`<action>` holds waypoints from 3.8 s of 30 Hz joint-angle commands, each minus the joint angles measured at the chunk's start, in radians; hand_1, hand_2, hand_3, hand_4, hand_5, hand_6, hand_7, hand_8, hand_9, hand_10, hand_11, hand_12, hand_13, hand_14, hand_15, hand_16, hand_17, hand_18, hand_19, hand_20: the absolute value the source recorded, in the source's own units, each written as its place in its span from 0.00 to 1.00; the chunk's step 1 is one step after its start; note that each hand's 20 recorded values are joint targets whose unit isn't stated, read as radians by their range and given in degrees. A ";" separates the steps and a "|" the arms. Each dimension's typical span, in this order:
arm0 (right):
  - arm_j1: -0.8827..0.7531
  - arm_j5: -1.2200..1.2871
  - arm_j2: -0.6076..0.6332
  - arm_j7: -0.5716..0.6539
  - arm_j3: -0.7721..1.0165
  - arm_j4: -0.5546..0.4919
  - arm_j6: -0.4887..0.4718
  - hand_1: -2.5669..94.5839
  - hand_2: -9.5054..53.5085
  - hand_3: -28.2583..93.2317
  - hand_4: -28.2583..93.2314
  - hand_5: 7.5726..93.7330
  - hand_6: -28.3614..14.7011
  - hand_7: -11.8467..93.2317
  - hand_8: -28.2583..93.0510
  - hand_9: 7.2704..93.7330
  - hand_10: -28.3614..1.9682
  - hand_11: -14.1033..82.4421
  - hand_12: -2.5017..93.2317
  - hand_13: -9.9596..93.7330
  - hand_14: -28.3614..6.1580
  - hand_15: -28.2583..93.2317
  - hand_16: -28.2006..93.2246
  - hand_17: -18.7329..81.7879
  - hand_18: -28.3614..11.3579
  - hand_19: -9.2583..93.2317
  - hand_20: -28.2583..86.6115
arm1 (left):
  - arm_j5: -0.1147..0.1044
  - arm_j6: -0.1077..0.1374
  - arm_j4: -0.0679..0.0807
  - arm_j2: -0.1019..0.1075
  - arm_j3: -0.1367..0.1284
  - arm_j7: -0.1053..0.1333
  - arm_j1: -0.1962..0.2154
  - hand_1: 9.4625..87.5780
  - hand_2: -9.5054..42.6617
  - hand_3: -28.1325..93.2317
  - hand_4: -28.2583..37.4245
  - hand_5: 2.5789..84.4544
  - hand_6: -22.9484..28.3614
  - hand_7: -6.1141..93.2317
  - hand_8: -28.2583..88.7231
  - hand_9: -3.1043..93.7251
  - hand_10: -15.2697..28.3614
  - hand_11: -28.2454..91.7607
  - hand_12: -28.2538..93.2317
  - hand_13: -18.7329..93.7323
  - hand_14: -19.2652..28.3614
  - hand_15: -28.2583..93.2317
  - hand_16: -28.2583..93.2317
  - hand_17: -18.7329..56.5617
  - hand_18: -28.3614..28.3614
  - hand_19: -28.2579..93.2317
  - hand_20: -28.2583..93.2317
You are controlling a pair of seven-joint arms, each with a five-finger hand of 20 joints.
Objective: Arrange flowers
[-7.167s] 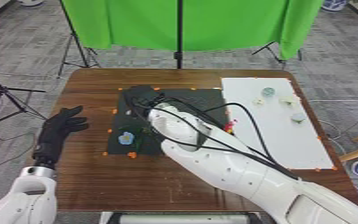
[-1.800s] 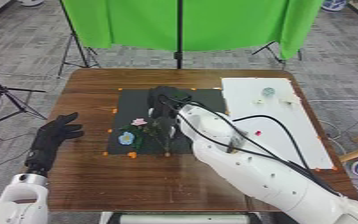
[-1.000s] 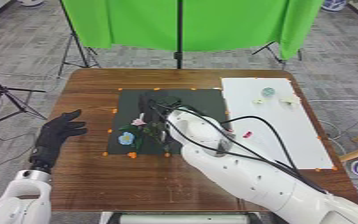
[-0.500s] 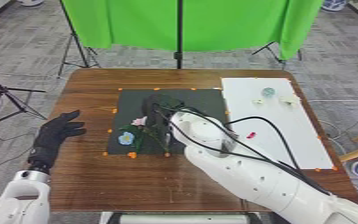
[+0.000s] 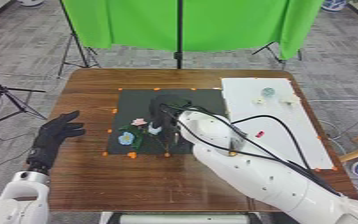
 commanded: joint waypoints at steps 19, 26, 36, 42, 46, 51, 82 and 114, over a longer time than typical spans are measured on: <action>0.002 -0.037 0.270 0.216 0.269 0.130 0.117 0.35 0.00 0.76 0.12 0.66 0.66 0.27 0.17 0.81 0.50 0.44 0.32 0.90 0.67 0.78 0.54 0.77 0.29 1.00 0.79 | 0.010 -0.007 -0.021 -0.010 -0.019 -0.020 0.041 0.15 0.53 0.72 0.00 0.48 0.55 0.19 0.19 0.51 0.69 0.43 0.33 0.54 0.83 0.48 0.21 0.33 0.74 0.33 0.37; -0.048 -0.053 0.282 0.223 0.268 0.185 0.099 0.37 0.00 0.77 0.12 0.67 0.68 0.28 0.16 0.82 0.51 0.44 0.32 0.92 0.69 0.78 0.54 0.78 0.29 1.00 0.79 | 0.009 -0.006 -0.023 -0.016 -0.022 -0.015 0.048 0.15 0.53 0.72 0.00 0.48 0.55 0.19 0.19 0.51 0.69 0.43 0.33 0.54 0.83 0.48 0.21 0.33 0.74 0.33 0.37; -0.095 -0.148 0.302 0.246 0.267 0.208 0.068 0.37 0.00 0.77 0.12 0.67 0.69 0.28 0.16 0.82 0.51 0.45 0.32 0.93 0.70 0.78 0.54 0.79 0.30 1.00 0.79 | 0.008 -0.008 -0.026 -0.024 -0.029 -0.017 0.056 0.15 0.53 0.72 0.00 0.48 0.55 0.19 0.19 0.51 0.69 0.43 0.33 0.54 0.83 0.48 0.21 0.33 0.74 0.33 0.37; -0.129 -0.139 0.299 0.242 0.263 0.227 0.175 0.37 0.00 0.77 0.12 0.66 0.70 0.27 0.16 0.83 0.51 0.45 0.32 0.94 0.73 0.77 0.53 0.80 0.30 1.00 0.79 | 0.008 -0.008 -0.029 -0.029 -0.033 -0.018 0.063 0.15 0.53 0.72 0.00 0.48 0.55 0.19 0.19 0.51 0.69 0.43 0.33 0.54 0.83 0.48 0.21 0.33 0.74 0.33 0.37; -0.153 -0.092 0.290 0.240 0.245 0.252 0.322 0.54 0.00 0.73 0.11 0.73 0.68 0.30 0.26 0.88 0.57 0.40 0.41 0.97 0.79 0.76 0.53 0.82 0.34 1.00 0.77 | 0.006 -0.008 -0.031 -0.032 -0.038 -0.018 0.068 0.15 0.53 0.72 0.00 0.48 0.55 0.19 0.19 0.51 0.69 0.43 0.33 0.54 0.83 0.48 0.21 0.33 0.74 0.33 0.37; -0.161 -0.066 0.295 0.232 0.234 0.245 0.389 0.67 0.00 0.70 0.09 0.84 0.60 0.33 0.33 0.97 0.64 0.28 0.50 1.00 0.83 0.73 0.54 0.85 0.39 1.00 0.74 | 0.003 -0.005 -0.033 -0.035 -0.043 -0.015 0.074 0.15 0.53 0.72 0.00 0.47 0.55 0.19 0.19 0.51 0.69 0.43 0.33 0.54 0.83 0.48 0.21 0.33 0.74 0.33 0.37; -0.145 -0.055 0.417 0.278 0.356 -0.164 0.050 0.31 0.00 0.74 0.15 0.67 0.64 0.25 0.17 0.76 0.37 0.38 0.31 0.92 0.68 0.77 0.55 0.79 0.30 1.00 0.81 | 0.006 -0.012 -0.043 -0.026 -0.057 -0.030 0.088 0.15 0.53 0.72 0.00 0.47 0.55 0.19 0.19 0.51 0.70 0.43 0.33 0.54 0.83 0.48 0.21 0.33 0.74 0.33 0.36; -0.213 0.024 0.324 0.268 0.302 0.135 0.296 0.56 0.00 0.73 0.10 0.65 0.66 0.28 0.16 0.89 0.53 0.33 0.38 0.99 0.81 0.74 0.54 0.85 0.39 1.00 0.78 | 0.008 -0.025 -0.033 -0.033 -0.044 -0.025 0.074 0.16 0.53 0.72 0.00 0.48 0.55 0.19 0.19 0.51 0.70 0.43 0.33 0.54 0.83 0.48 0.21 0.33 0.74 0.33 0.36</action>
